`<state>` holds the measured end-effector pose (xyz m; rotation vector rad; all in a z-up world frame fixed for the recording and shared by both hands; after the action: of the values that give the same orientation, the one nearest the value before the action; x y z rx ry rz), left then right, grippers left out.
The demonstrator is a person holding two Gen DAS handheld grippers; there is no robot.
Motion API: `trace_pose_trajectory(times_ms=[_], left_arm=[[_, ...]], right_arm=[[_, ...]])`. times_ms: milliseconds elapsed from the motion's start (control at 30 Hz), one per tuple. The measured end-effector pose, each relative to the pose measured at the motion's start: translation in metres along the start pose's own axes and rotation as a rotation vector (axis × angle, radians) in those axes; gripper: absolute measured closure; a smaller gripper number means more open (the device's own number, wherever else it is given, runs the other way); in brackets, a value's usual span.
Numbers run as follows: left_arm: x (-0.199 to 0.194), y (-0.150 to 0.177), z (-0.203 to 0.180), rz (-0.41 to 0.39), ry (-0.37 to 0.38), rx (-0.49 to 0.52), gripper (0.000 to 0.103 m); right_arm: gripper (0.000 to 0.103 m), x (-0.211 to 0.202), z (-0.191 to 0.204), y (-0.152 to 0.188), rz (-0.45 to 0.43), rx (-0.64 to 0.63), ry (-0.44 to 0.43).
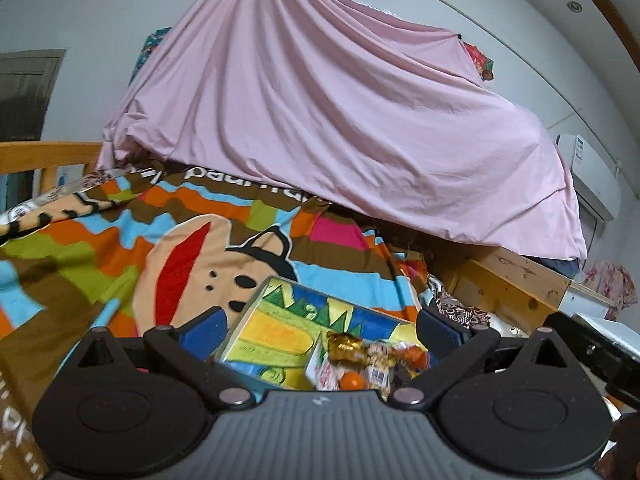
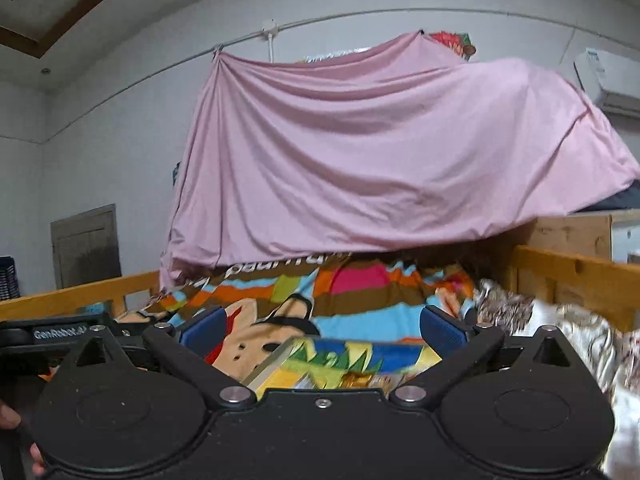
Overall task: Organize snacks
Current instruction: 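Lower both held packs into the tray and open both tools, then lift both tools up and away from the tray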
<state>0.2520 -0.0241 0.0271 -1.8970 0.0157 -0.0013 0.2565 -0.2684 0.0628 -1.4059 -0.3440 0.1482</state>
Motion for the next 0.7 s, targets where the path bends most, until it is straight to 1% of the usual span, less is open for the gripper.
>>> trace_pose_trajectory(times_ms=[100, 267, 367, 433, 600, 700], left_arm=[[-0.018, 0.004, 0.009, -0.002, -0.009, 0.003, 0.0], [-0.035, 0.019, 0.025, 0.036, -0.023, 0.005, 0.0], [-0.043, 0.031, 0.032, 0.071, -0.019, 0.016, 0.0], [-0.048, 0.039, 0.034, 0.089, -0.012, 0.04, 0.0], [-0.054, 0.057, 0.03, 0.142, 0.049, 0.142, 0.0], [-0.051, 0.068, 0.033, 0.166, 0.058, 0.15, 0.0]], right_arm=[[0.001, -0.01, 0.005, 0.008, 0.021, -0.008, 0.017], [0.001, -0.027, 0.006, 0.023, 0.068, 0.0, 0.069], [0.001, -0.036, 0.003, 0.036, 0.117, -0.003, 0.121], [0.001, -0.04, 0.003, 0.045, 0.156, 0.008, 0.143], [0.001, -0.045, 0.007, 0.08, 0.293, 0.036, 0.17], [0.001, -0.042, 0.01, 0.099, 0.355, 0.064, 0.169]])
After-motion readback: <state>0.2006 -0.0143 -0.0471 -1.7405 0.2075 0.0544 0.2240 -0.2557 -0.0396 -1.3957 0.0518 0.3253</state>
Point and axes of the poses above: each gripper's, at about its wrist camera, not at the fingertips, and x roughly the way its jaws point, z to its left, y to its underside, the point moved 8 cm from there along x, roughly the way its jaws point, and after that the axes turned 14 degrees about -z, right-handed, at the moved point
